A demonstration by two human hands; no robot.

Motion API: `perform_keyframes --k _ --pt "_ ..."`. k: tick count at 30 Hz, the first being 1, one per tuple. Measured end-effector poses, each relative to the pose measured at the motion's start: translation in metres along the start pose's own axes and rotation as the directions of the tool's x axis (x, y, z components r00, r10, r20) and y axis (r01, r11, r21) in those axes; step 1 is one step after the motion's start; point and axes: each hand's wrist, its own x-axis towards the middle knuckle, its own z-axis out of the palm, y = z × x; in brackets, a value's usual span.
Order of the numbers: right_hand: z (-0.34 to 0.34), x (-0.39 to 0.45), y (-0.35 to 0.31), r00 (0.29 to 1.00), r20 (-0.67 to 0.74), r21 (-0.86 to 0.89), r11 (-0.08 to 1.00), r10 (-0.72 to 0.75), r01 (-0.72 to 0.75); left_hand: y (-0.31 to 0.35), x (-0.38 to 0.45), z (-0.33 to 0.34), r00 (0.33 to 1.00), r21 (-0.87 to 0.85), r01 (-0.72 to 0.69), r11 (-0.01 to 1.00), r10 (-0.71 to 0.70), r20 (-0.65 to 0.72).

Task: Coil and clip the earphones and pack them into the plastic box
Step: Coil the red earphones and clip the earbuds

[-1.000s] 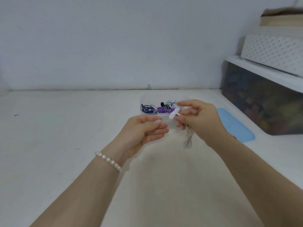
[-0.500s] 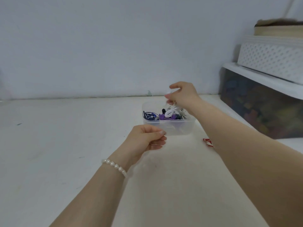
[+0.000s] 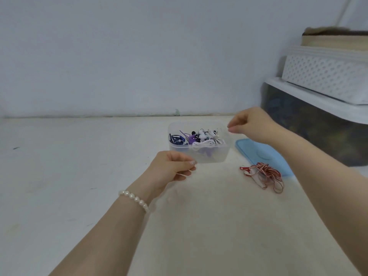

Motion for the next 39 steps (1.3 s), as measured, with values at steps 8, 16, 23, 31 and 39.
perform_keyframes --k 8,16,23,31,39 --pt "0.006 -0.052 0.030 0.925 0.301 -0.436 0.896 0.233 -0.083 -0.001 0.000 -0.005 0.997 0.117 -0.032 0.993 0.041 -0.071" --pt "0.023 -0.059 0.034 0.955 0.241 -0.317 0.944 0.170 -0.088 -0.001 0.000 -0.005 0.997 0.134 -0.035 0.990 0.043 -0.061" --pt "0.009 -0.071 0.008 0.972 0.226 0.204 0.973 0.064 -0.111 0.001 0.002 -0.013 0.995 0.233 -0.067 0.970 0.083 -0.058" --pt "0.052 -0.079 -0.006 0.965 0.263 0.225 0.973 -0.019 -0.042 0.005 -0.009 -0.030 0.997 0.652 -0.056 0.757 0.010 0.073" --pt "0.082 -0.086 -0.019 0.955 0.270 0.112 0.989 -0.120 0.093 0.000 -0.008 -0.022 0.988 0.730 -0.075 0.680 -0.050 0.148"
